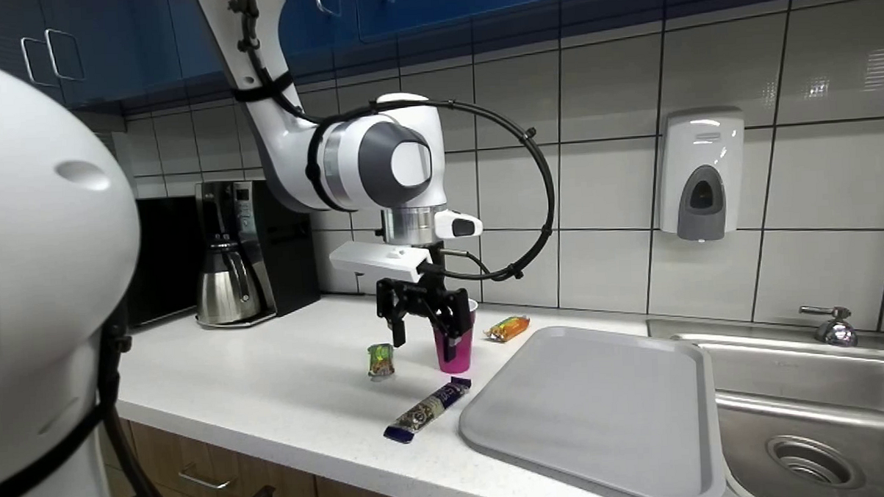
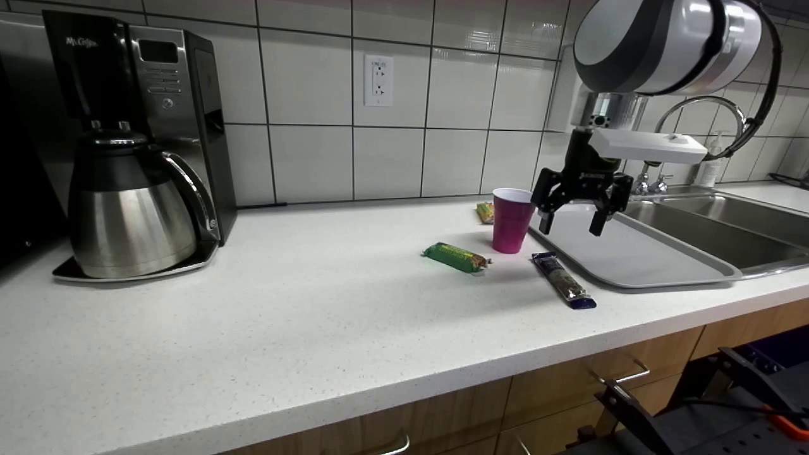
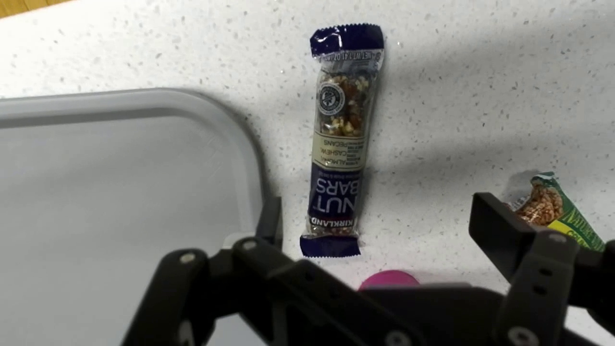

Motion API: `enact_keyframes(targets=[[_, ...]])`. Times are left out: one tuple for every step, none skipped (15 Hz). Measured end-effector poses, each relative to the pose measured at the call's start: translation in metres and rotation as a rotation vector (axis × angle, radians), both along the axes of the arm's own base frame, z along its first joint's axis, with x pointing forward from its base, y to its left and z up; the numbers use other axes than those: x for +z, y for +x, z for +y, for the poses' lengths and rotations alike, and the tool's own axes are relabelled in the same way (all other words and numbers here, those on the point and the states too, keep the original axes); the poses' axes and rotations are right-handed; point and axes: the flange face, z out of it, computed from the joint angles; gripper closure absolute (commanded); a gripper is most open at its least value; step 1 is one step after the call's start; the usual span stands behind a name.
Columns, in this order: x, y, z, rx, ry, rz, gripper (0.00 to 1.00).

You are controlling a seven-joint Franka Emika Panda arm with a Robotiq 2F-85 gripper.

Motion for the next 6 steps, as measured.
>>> enact_keyframes(targets=[[0.0033,-0.0022,0.0000,0.001,0.003,-0.007,0.00],[0.0062,-0.0043,0.0000,0.003,0.007,-0.013,0.00],[0.0090,-0.0061,0.0000,0.007,0.011,-0.018,0.00],[0.0103,-0.0064,0.0000,0.008,0.011,-0.021,0.00],[0.0098,-0.0065,0.0000,0.008,0.011,-0.020,0.00],[0.0087,-0.0066,0.0000,0.008,0.011,-0.018,0.00]])
